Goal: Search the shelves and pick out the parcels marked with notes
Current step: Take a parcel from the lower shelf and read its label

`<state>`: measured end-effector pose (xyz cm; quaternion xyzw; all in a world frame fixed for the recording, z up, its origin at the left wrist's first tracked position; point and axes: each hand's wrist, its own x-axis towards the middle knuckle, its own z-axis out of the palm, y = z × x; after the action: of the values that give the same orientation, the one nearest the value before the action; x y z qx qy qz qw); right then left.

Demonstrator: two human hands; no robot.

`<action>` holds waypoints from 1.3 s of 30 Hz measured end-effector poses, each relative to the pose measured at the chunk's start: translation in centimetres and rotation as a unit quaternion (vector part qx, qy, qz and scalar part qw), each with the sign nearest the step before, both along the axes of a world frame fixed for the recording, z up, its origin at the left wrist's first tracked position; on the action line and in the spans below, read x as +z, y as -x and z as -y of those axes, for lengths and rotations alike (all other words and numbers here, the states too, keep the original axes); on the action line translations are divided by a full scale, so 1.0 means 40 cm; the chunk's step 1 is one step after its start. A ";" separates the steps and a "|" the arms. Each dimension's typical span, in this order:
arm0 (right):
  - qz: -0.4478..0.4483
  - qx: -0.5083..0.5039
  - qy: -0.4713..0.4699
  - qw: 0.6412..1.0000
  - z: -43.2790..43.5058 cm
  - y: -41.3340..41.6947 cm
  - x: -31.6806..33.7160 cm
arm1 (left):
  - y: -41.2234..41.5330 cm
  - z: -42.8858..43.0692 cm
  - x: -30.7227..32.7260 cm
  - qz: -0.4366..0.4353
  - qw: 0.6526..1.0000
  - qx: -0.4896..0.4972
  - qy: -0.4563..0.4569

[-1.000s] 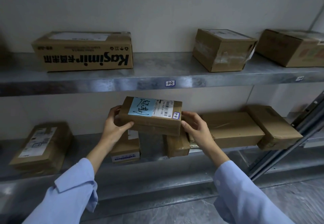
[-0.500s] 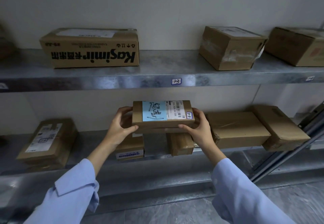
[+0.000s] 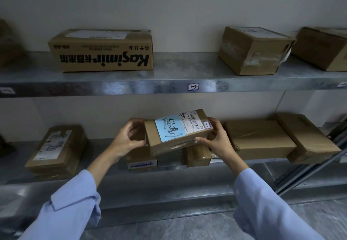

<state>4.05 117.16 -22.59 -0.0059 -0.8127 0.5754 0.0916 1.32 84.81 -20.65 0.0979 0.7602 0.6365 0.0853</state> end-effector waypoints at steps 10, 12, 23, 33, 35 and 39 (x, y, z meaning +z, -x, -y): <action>-0.055 -0.031 -0.027 0.998 0.012 0.021 0.012 | -0.023 -0.030 0.012 -0.014 0.993 -0.104 0.059; -0.070 -0.046 -0.052 0.995 0.016 0.023 0.011 | -0.024 -0.034 0.007 -0.017 0.993 -0.098 0.065; -0.060 -0.036 0.003 0.998 0.012 0.022 0.011 | -0.050 -0.092 -0.003 -0.038 0.991 -0.096 0.090; -0.042 0.010 0.025 0.999 -0.010 0.003 0.007 | -0.097 -0.155 -0.005 -0.057 0.990 -0.052 0.119; -0.049 0.011 0.005 0.999 -0.007 -0.006 0.005 | -0.103 -0.161 -0.015 -0.060 0.992 -0.044 0.106; -0.050 0.016 -0.011 0.999 -0.001 -0.032 -0.007 | -0.106 -0.178 -0.017 -0.060 0.993 -0.040 0.095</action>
<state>5.32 117.18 -22.85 0.0371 -0.8132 0.5676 0.1230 5.56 91.94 -21.32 0.1575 0.8166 0.5504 0.0738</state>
